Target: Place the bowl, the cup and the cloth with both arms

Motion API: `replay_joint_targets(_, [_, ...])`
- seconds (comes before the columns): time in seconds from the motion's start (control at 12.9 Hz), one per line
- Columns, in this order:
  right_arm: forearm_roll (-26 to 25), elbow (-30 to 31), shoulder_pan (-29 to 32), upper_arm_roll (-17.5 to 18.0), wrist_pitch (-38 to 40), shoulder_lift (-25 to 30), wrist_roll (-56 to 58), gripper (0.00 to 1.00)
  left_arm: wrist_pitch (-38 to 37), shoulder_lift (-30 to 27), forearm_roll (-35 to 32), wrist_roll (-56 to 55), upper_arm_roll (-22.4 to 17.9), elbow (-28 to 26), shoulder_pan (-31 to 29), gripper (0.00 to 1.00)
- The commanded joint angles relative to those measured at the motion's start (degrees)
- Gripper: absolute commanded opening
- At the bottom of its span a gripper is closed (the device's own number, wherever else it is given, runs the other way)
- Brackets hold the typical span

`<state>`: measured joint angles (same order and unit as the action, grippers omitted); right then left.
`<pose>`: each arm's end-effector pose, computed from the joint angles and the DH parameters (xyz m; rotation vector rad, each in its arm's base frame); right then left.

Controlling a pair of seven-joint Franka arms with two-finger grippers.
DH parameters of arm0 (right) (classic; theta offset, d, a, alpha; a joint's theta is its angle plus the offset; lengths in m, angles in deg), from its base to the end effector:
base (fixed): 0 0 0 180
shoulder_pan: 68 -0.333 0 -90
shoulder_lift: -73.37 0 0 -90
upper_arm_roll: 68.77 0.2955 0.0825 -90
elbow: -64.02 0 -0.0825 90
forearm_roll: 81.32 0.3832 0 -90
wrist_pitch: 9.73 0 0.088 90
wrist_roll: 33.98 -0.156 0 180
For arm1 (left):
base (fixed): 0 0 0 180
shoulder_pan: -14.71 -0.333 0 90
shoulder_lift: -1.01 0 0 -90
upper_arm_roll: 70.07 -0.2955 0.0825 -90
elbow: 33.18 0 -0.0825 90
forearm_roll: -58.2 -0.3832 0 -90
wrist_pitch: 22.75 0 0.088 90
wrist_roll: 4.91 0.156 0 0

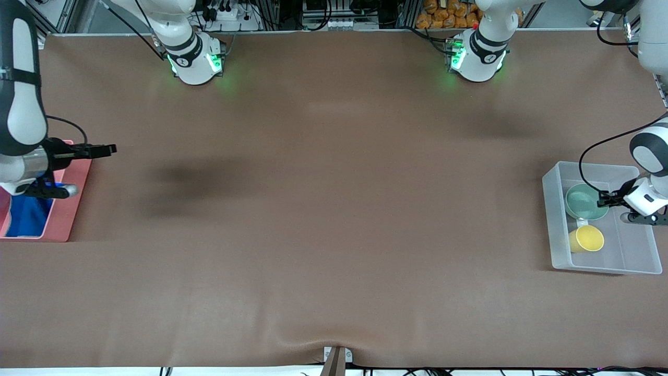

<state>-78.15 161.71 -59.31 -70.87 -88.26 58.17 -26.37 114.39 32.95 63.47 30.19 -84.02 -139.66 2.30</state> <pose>0.5195 -0.0886 0.3453 -2.8732 0.0905 0.8660 0.5660 0.2759 0.1597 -3.0809 0.1852 0.0564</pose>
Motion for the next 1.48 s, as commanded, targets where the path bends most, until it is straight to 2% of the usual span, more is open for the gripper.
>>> replay_joint_targets(0.0, [2.01, 2.07, -3.93, -0.54, 1.10, 3.95, -4.78, 1.00, 0.32, -0.82, -1.32, -0.11, -0.03, 0.93, 1.33, 1.00])
replay_joint_targets(0.23, [2.10, 1.54, -5.26, -0.54, 1.01, 6.84, -7.08, 1.00, -4.57, -2.49, -1.32, -0.20, -0.12, 4.87, 2.13, 1.00])
replay_joint_targets(0.54, [1.58, -4.24, -6.66, -0.45, 0.93, 10.71, -11.65, 1.00, -13.11, -5.21, -1.23, -0.20, -0.03, 10.59, 4.41, 1.00])
replay_joint_targets(0.78, [1.13, -12.23, -6.49, -0.62, 0.92, 10.37, -11.74, 1.00, -16.01, -8.46, -0.79, -5.45, -0.11, 10.51, 8.00, 1.00])
replay_joint_targets(1.01, [0.96, -16.02, -6.32, -0.80, 0.40, 10.55, -11.30, 1.00, -19.88, -11.36, -1.05, -15.82, -0.29, 10.60, 12.22, 1.00])
replay_joint_targets(1.4, [-3.61, -16.83, -6.58, -0.62, -1.79, 11.69, -5.94, 1.00, -23.66, -15.93, -1.23, -18.92, -0.12, 10.69, 14.43, 1.00])
